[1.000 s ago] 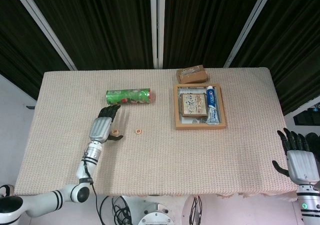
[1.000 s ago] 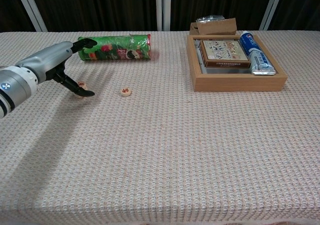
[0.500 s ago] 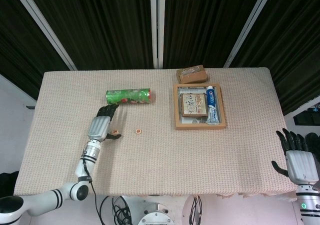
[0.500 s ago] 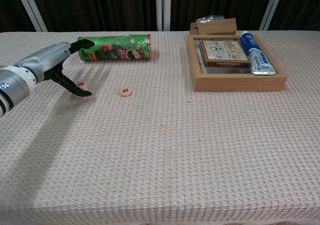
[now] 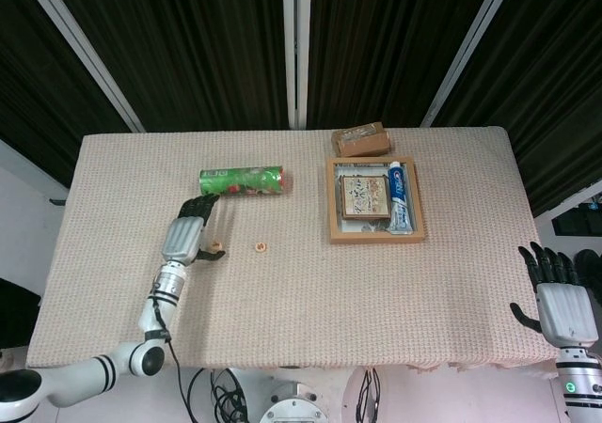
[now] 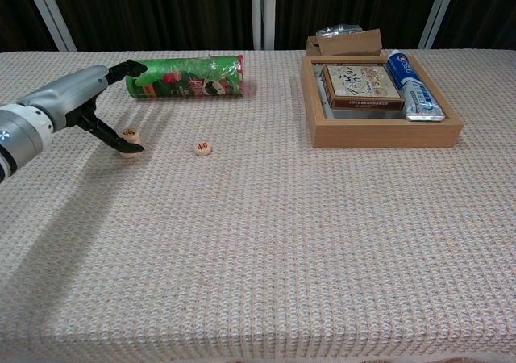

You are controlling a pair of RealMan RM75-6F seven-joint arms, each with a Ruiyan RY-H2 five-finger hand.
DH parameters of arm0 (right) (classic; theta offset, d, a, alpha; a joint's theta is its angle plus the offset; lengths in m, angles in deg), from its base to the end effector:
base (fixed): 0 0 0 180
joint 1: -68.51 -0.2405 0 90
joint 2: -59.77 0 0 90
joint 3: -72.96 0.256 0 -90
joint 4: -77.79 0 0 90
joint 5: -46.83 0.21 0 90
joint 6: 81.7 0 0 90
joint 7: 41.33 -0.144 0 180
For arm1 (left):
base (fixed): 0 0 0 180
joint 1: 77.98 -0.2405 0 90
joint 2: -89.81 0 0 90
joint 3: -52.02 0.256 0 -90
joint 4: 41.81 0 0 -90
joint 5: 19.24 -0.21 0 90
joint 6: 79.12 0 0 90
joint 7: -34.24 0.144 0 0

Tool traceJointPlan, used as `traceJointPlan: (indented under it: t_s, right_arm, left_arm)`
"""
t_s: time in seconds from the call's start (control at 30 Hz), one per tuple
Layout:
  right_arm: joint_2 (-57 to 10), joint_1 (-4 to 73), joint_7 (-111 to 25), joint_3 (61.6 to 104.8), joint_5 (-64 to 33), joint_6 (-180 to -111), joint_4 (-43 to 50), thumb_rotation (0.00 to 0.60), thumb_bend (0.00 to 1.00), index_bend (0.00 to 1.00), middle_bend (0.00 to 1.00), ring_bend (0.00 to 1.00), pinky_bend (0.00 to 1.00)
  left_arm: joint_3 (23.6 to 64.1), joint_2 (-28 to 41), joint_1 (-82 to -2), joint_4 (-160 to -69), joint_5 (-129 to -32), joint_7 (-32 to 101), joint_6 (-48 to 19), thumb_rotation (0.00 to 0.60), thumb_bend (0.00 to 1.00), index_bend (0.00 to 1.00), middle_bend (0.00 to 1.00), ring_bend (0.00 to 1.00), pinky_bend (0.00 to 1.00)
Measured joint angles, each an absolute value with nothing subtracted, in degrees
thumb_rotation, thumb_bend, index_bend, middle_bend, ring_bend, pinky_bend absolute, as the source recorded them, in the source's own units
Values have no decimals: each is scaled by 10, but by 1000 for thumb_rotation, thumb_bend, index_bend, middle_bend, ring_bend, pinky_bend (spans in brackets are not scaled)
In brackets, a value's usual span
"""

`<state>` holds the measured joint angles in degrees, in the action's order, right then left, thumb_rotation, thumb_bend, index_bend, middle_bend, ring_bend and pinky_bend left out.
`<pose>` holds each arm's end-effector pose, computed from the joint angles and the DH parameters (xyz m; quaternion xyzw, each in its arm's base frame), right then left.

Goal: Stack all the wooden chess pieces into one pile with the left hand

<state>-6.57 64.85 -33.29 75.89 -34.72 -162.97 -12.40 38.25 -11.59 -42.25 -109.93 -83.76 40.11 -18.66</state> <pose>-0.3326 -0.1740 0.1458 0.6051 -0.3893 0.3090 0.6220 -0.1961 0.3469 -0.0434 -0.6173 -0.4808 -0.4248 0.4553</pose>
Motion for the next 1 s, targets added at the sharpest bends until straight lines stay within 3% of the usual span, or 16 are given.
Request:
traceJointPlan:
  t_s: [0.3, 0.57, 0.73, 1.0]
  right_arm:
    - [-66, 648, -332, 759, -347, -1629, -124, 600, 172, 0, 0, 0, 0]
    - [-67, 648, -331, 758, -348, -1629, -124, 600, 171, 0, 0, 0, 0]
    - [-66, 648, -332, 758, -348, -1630, -125, 600, 172, 0, 0, 0, 0]
    - [-64, 647, -331, 759, -347, -1628, -128, 600, 172, 0, 0, 0, 0]
  left_arm:
    - [383, -108, -425, -1113, -839, 396, -192, 600, 50, 23, 21, 0, 0]
    - [405, -77, -423, -1139, -901, 354, -202, 600, 51, 283, 4, 0, 0]
    - [440, -41, -401, -1132, -981, 315, -235, 600, 57, 319, 0, 0, 0]
    - [458, -9, -370, -1129, -992, 335, -285, 600, 71, 319, 0, 0, 0]
